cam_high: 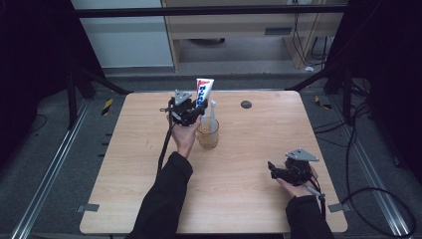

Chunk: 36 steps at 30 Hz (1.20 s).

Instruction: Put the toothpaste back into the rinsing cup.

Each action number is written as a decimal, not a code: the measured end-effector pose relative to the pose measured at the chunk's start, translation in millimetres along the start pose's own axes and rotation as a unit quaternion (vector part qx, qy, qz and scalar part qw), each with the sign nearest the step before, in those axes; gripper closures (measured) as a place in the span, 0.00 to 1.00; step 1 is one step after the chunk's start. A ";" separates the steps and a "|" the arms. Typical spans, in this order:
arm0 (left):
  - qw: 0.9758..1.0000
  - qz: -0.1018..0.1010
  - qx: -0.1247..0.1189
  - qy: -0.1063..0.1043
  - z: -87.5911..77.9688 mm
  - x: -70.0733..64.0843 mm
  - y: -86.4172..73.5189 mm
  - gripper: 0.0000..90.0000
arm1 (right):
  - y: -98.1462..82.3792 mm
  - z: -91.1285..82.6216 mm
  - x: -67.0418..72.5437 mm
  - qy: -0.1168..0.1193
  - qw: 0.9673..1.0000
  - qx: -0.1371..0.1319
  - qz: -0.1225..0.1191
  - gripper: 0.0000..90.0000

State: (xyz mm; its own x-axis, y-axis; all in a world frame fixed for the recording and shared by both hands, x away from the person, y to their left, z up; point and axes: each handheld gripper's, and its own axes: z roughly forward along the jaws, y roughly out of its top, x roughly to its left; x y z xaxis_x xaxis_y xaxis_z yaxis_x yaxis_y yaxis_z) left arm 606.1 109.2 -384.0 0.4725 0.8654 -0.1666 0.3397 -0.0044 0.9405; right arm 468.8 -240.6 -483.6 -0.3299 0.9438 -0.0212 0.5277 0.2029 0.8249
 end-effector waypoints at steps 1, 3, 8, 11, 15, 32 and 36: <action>1.000 0.000 0.000 -0.001 0.8 -0.1 -0.7 0.75 | 0.1 -0.2 0.2 0.001 1.000 0.000 0.001 0.19; 1.000 0.000 0.001 -0.003 2.9 -0.5 -2.2 0.75 | 0.1 -0.2 0.1 0.001 1.000 0.000 0.001 0.19; 1.000 0.003 0.007 -0.003 8.2 -0.7 -6.1 0.75 | -0.2 0.3 0.2 0.000 1.000 0.000 -0.002 0.19; 1.000 0.003 0.008 -0.004 10.8 -0.7 -8.0 0.75 | -0.2 0.1 0.2 0.000 1.000 -0.001 -0.001 0.19; 1.000 0.006 0.012 -0.005 14.2 -2.0 -11.0 0.75 | -0.2 -0.2 0.8 0.002 1.000 0.000 0.001 0.19; 1.000 0.014 0.017 -0.008 17.6 -1.4 -25.6 0.75 | -0.6 1.0 1.7 0.003 1.000 0.002 -0.003 0.19; 1.000 0.011 0.017 -0.012 16.4 -1.7 -27.4 0.75 | -0.6 1.0 1.4 0.002 1.000 0.001 -0.005 0.19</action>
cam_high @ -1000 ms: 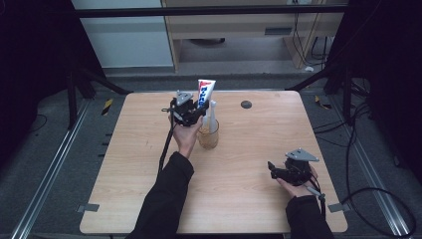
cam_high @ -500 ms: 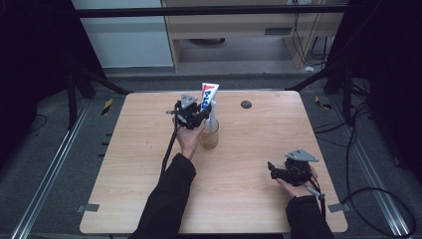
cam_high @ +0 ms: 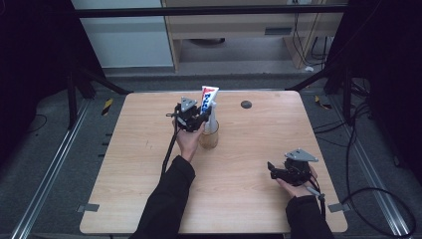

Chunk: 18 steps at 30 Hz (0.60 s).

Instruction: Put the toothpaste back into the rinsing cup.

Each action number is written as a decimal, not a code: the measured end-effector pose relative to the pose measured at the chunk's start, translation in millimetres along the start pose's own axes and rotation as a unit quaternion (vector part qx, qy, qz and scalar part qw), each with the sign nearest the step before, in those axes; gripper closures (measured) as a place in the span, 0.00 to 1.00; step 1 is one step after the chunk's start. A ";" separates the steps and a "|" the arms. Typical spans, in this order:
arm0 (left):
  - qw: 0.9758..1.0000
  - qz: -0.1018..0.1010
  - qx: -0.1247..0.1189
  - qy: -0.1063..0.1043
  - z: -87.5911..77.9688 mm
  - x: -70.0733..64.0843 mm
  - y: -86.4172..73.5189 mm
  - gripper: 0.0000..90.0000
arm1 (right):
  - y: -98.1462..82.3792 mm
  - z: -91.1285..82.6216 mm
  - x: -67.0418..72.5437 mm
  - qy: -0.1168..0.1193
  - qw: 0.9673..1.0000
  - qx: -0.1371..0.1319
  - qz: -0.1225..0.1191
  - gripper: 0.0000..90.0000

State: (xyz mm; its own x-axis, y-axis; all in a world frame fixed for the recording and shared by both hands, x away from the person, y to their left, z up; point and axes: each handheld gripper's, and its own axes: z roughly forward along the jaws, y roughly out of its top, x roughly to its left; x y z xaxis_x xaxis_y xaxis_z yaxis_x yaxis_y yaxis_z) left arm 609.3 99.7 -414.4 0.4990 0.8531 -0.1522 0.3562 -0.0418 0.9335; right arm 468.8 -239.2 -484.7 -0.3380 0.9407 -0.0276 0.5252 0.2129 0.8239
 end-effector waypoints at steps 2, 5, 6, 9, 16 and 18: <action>1.000 0.003 0.004 -0.001 0.2 -0.6 -1.9 0.75 | 0.0 -0.1 0.0 0.000 1.000 0.000 0.000 0.19; 1.000 0.008 0.016 -0.001 1.1 -1.0 -5.2 0.74 | 0.0 0.0 0.2 0.000 1.000 0.000 -0.001 0.19; 1.000 0.010 0.017 -0.001 1.1 -0.7 -6.4 0.74 | 0.0 0.0 0.2 0.001 1.000 0.001 0.000 0.19; 1.000 0.012 0.027 -0.002 1.0 0.0 -8.6 0.74 | -0.1 0.1 0.1 0.001 1.000 0.002 0.001 0.19; 0.999 0.023 0.040 -0.004 -0.4 0.4 -9.9 0.72 | -0.2 0.1 -0.6 0.001 1.000 0.001 0.001 0.19; 0.999 0.023 0.041 -0.005 -1.1 0.6 -9.8 0.72 | -0.2 0.1 -0.5 0.001 1.000 0.001 0.001 0.19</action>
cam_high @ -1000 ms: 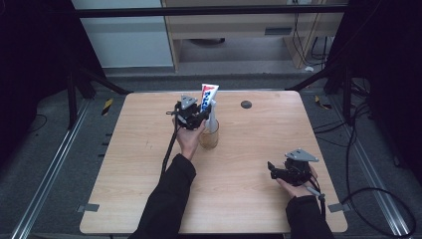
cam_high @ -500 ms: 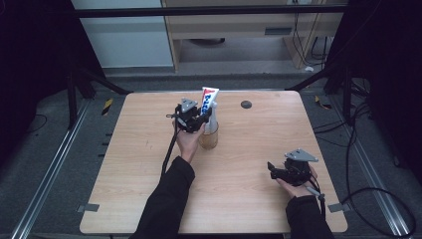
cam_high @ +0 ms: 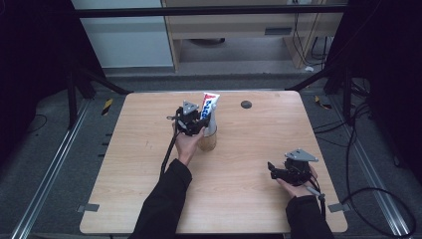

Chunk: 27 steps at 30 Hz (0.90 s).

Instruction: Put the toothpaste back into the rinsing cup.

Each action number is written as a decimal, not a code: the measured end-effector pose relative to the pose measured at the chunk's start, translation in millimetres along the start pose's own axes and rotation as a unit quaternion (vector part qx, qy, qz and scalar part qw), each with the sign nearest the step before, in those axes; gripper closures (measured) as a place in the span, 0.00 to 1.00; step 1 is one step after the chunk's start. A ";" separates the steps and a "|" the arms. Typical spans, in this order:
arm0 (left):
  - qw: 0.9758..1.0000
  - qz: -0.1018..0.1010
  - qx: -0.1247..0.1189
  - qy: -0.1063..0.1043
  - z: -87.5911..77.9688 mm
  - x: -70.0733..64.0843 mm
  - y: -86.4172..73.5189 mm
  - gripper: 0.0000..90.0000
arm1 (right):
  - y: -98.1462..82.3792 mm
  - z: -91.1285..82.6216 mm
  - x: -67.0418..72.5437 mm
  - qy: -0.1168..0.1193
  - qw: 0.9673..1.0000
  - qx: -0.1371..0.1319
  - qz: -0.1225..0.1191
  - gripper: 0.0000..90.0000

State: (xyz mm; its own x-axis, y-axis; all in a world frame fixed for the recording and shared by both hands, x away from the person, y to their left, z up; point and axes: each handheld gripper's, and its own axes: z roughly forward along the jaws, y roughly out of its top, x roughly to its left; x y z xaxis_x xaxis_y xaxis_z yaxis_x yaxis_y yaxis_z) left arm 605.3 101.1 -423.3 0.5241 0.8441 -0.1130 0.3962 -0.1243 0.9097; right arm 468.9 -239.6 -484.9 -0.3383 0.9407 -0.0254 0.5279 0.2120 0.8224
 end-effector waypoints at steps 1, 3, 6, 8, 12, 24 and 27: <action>1.000 0.000 0.000 0.000 -0.3 0.3 -0.1 0.72 | 0.0 -0.1 0.0 0.001 1.000 0.000 0.000 0.19; 1.000 0.001 0.000 0.001 -1.0 0.6 -0.3 0.70 | 0.1 -0.2 0.0 0.001 1.000 0.000 0.000 0.19; 1.000 0.002 -0.002 0.002 -3.6 0.3 -0.1 0.69 | 0.0 -0.1 -0.1 0.000 1.000 0.000 0.000 0.19; 1.000 0.007 0.000 0.000 -5.7 0.3 0.3 0.67 | 0.0 0.1 0.2 0.000 1.000 0.001 0.000 0.19; 1.000 0.014 0.010 0.004 -7.5 2.1 -1.3 0.67 | 0.1 0.0 0.5 0.000 1.000 0.001 0.001 0.19; 0.999 0.036 0.028 0.008 -16.3 1.0 -16.6 0.63 | 0.4 -0.1 0.8 -0.002 1.000 0.000 -0.005 0.19; 0.999 0.036 0.032 0.002 -19.8 -0.5 -17.7 0.60 | 0.5 0.0 0.8 -0.002 1.000 0.000 -0.005 0.19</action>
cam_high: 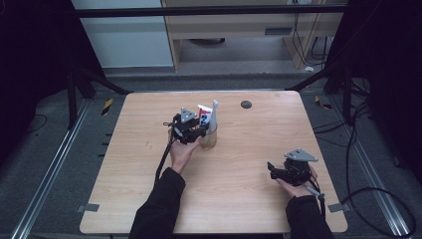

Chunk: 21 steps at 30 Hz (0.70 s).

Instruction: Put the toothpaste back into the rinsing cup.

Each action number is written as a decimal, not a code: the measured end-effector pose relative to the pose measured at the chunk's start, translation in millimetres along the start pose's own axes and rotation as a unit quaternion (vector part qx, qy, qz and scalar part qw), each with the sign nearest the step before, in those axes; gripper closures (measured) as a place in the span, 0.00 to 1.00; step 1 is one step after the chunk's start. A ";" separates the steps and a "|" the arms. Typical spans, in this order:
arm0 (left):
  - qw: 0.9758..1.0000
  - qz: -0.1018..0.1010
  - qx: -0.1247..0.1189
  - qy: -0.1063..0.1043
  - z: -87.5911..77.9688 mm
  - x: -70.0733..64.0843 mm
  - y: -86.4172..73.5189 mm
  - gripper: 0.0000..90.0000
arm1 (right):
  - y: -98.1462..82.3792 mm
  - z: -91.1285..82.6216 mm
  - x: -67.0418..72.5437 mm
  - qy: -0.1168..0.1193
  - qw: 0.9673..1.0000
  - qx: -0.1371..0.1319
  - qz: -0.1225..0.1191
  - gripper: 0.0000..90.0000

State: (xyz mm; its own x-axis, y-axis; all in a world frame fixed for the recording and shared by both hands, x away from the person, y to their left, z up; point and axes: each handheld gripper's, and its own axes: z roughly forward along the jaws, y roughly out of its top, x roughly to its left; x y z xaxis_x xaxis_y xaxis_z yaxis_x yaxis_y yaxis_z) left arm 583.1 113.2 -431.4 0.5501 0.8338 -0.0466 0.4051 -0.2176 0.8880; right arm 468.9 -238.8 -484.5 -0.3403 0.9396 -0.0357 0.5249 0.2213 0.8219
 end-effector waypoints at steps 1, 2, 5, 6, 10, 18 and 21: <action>1.000 0.001 -0.007 0.008 -2.8 -0.1 -0.6 0.59 | 0.0 -0.1 0.2 0.000 1.000 0.000 0.000 0.19; 1.000 -0.001 -0.016 0.005 -6.7 0.7 -0.2 0.61 | 0.0 -0.1 0.3 0.000 1.000 0.000 0.000 0.19; 1.000 0.002 -0.024 0.008 -19.0 1.5 3.4 0.60 | 0.0 0.0 0.9 0.001 1.000 0.000 0.001 0.19; 1.000 0.002 -0.025 0.008 -23.3 2.6 4.6 0.59 | 0.0 0.0 1.2 0.001 1.000 0.000 0.000 0.19; 1.000 0.002 -0.023 0.017 -40.8 7.6 5.0 0.58 | 0.1 -0.4 1.9 0.002 1.000 0.001 0.003 0.19; 0.999 0.011 0.002 0.038 -75.3 21.2 -3.5 0.53 | 0.0 -2.4 2.4 0.000 1.000 -0.002 0.003 0.19; 0.999 0.018 0.009 0.046 -87.9 27.1 -9.7 0.51 | -0.6 -4.4 1.7 0.000 1.000 -0.006 0.003 0.19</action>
State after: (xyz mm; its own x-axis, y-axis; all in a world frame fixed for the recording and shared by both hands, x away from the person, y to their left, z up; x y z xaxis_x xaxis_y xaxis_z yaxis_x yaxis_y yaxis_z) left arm 529.9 182.5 -401.0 0.4956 0.8681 0.0283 0.4000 -0.2571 0.8797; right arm 464.6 -238.5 -482.5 -0.3373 0.9409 -0.0311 0.5175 0.2130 0.8288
